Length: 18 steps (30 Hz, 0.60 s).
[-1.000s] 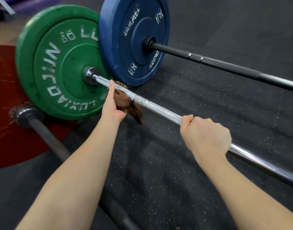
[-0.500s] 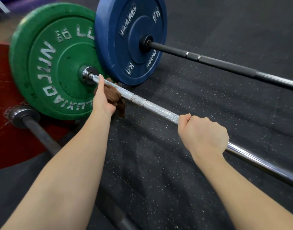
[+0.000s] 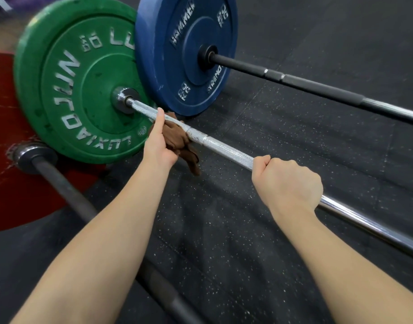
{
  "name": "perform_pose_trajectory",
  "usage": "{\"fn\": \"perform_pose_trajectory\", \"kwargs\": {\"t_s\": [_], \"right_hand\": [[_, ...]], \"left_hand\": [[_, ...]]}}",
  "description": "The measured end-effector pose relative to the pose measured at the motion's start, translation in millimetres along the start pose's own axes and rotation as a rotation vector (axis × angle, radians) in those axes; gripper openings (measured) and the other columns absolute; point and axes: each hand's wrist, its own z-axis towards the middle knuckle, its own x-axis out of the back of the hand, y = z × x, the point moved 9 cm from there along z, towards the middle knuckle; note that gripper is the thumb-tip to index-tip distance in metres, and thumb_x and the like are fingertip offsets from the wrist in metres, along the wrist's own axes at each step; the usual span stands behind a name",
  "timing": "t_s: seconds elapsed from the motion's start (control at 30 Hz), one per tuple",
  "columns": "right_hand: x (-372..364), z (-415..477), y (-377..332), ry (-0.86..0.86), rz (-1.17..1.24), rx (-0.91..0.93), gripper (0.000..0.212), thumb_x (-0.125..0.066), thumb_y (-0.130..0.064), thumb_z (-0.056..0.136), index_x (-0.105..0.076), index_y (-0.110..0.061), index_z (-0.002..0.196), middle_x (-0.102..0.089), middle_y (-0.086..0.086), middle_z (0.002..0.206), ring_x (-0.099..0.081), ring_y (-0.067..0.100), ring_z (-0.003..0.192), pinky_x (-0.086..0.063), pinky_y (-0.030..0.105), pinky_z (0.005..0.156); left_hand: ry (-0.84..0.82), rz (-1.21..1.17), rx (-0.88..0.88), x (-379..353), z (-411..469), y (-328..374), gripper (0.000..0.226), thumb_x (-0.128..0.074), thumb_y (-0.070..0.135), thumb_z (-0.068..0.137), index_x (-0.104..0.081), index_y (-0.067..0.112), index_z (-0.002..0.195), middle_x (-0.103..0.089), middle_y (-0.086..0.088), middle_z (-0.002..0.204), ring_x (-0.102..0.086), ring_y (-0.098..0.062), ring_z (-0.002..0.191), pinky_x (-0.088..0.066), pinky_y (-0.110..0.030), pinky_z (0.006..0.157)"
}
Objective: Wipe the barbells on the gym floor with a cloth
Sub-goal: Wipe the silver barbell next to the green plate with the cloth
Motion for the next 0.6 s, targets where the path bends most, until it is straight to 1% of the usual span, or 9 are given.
{"fn": "perform_pose_trajectory", "kwargs": {"t_s": [0.07, 0.13, 0.2, 0.27, 0.3, 0.37, 0.43, 0.5, 0.6], "right_hand": [[0, 0, 0, 0.002, -0.004, 0.001, 0.055, -0.019, -0.037, 0.102, -0.056, -0.016, 0.067, -0.048, 0.002, 0.056, -0.038, 0.022, 0.048, -0.027, 0.027, 0.052], [-1, 0, 1, -0.009, -0.004, 0.001, 0.056, -0.019, -0.037, 0.102, -0.057, -0.017, 0.066, -0.049, 0.002, 0.056, -0.039, 0.022, 0.048, -0.028, 0.027, 0.052], [-1, 0, 1, -0.012, -0.004, -0.001, 0.057, -0.019, -0.038, 0.102, -0.057, -0.017, 0.066, -0.049, 0.002, 0.056, -0.039, 0.022, 0.048, -0.029, 0.027, 0.052], [0, 0, 1, -0.008, -0.005, 0.0, 0.056, -0.019, -0.038, 0.102, -0.056, -0.017, 0.065, -0.05, 0.002, 0.056, -0.04, 0.023, 0.048, -0.028, 0.026, 0.052], [0, 0, 0, -0.008, -0.006, -0.001, 0.056, -0.019, -0.037, 0.102, -0.055, -0.017, 0.064, -0.05, 0.002, 0.056, -0.04, 0.023, 0.048, -0.028, 0.026, 0.051], [-1, 0, 1, -0.011, -0.003, -0.007, 0.056, -0.019, -0.036, 0.101, -0.054, -0.017, 0.063, -0.051, 0.002, 0.056, -0.041, 0.022, 0.048, -0.028, 0.026, 0.052], [-2, 0, 2, -0.011, -0.002, -0.014, 0.055, -0.019, -0.036, 0.101, -0.053, -0.017, 0.062, -0.05, 0.002, 0.056, -0.041, 0.022, 0.049, -0.029, 0.026, 0.052], [0, -1, 1, -0.007, -0.002, -0.008, 0.056, -0.019, -0.035, 0.101, -0.051, -0.016, 0.06, -0.049, 0.003, 0.055, -0.041, 0.022, 0.048, -0.029, 0.027, 0.052], [4, -2, -1, -0.006, -0.004, 0.008, 0.055, -0.02, -0.033, 0.102, -0.049, -0.016, 0.059, -0.048, 0.003, 0.055, -0.04, 0.022, 0.049, -0.027, 0.027, 0.052]], "left_hand": [[0.003, 0.018, -0.059, 6, 6, 13, 0.03, -0.086, 0.042, 0.081, -0.078, 0.015, 0.092, -0.076, -0.002, 0.096, -0.074, -0.019, 0.085, -0.059, -0.044, 0.094], [0.033, 0.017, -0.093, 18, 15, 23, 0.038, -0.089, 0.04, 0.079, -0.08, 0.013, 0.104, -0.077, -0.006, 0.113, -0.074, -0.023, 0.105, -0.056, -0.049, 0.1], [0.049, 0.016, -0.094, 23, 17, 24, 0.051, -0.092, 0.037, 0.075, -0.076, 0.013, 0.118, -0.074, -0.009, 0.122, -0.072, -0.027, 0.113, -0.056, -0.051, 0.1], [0.029, 0.022, -0.073, 18, 17, 19, 0.055, -0.094, 0.037, 0.072, -0.076, 0.013, 0.117, -0.07, -0.007, 0.13, -0.069, -0.023, 0.117, -0.054, -0.049, 0.103], [0.013, 0.024, -0.064, 15, 16, 16, 0.046, -0.094, 0.038, 0.072, -0.079, 0.014, 0.109, -0.07, -0.006, 0.13, -0.068, -0.021, 0.117, -0.053, -0.048, 0.104], [0.005, 0.026, -0.055, 10, 9, 11, 0.034, -0.093, 0.039, 0.073, -0.081, 0.016, 0.095, -0.072, -0.005, 0.12, -0.069, -0.021, 0.109, -0.054, -0.049, 0.102], [0.019, 0.058, -0.029, 7, 1, -1, 0.046, -0.093, 0.046, 0.07, -0.077, 0.016, 0.102, -0.072, -0.002, 0.114, -0.071, -0.021, 0.104, -0.057, -0.05, 0.099], [0.057, 0.103, 0.001, 4, -11, -19, 0.056, -0.093, 0.054, 0.066, -0.075, 0.017, 0.105, -0.076, 0.001, 0.106, -0.075, -0.019, 0.095, -0.06, -0.041, 0.091], [0.075, 0.101, 0.029, -3, -22, -36, 0.051, -0.09, 0.055, 0.07, -0.075, 0.019, 0.103, -0.076, 0.005, 0.092, -0.075, -0.014, 0.078, -0.06, -0.033, 0.079]]}}
